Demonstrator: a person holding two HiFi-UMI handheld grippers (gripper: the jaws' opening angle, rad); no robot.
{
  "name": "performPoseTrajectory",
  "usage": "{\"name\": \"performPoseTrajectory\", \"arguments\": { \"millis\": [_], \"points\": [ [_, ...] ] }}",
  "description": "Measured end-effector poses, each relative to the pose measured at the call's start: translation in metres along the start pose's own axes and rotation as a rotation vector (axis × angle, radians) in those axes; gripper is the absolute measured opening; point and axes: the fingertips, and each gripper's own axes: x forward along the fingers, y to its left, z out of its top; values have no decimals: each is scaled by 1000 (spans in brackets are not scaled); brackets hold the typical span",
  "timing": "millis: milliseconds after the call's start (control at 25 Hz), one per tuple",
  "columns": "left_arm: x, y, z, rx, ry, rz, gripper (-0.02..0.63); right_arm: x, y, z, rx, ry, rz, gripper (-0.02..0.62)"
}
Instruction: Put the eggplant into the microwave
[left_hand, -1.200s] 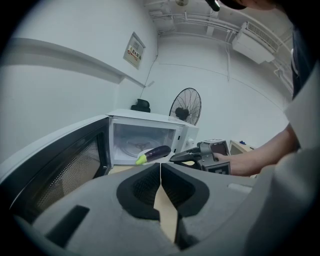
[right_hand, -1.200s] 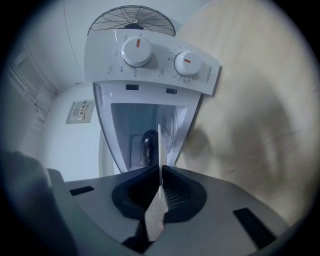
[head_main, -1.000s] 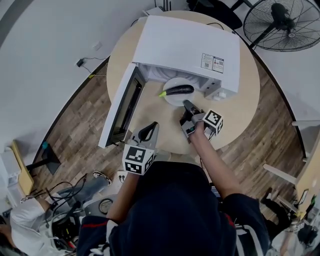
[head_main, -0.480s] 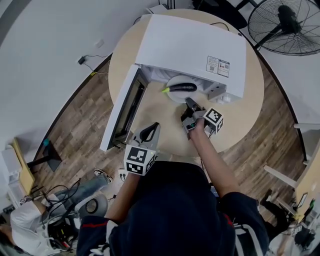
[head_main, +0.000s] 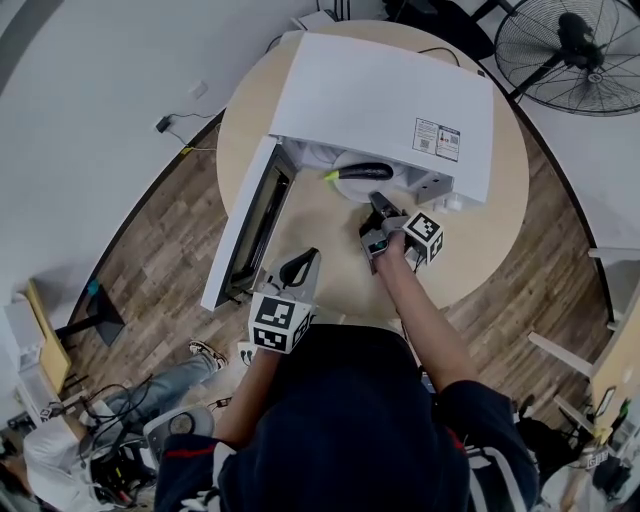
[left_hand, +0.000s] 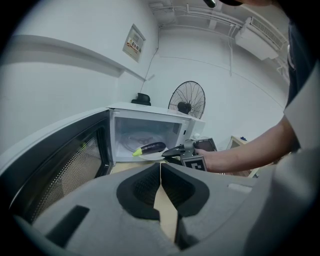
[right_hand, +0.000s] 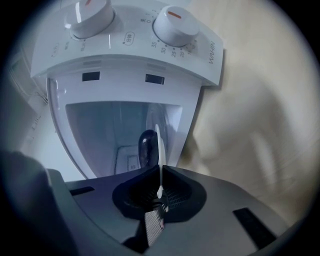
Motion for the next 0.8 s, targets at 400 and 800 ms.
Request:
{"name": "performPoseTrajectory", "arguments": {
  "millis": [400, 800],
  "points": [
    [2, 4, 2, -5, 7, 2, 20, 16, 0, 6, -21, -22, -23, 23],
    [1, 8, -2, -12, 16, 12, 20, 22, -4, 12, -54, -26, -33, 25]
  ]
}}
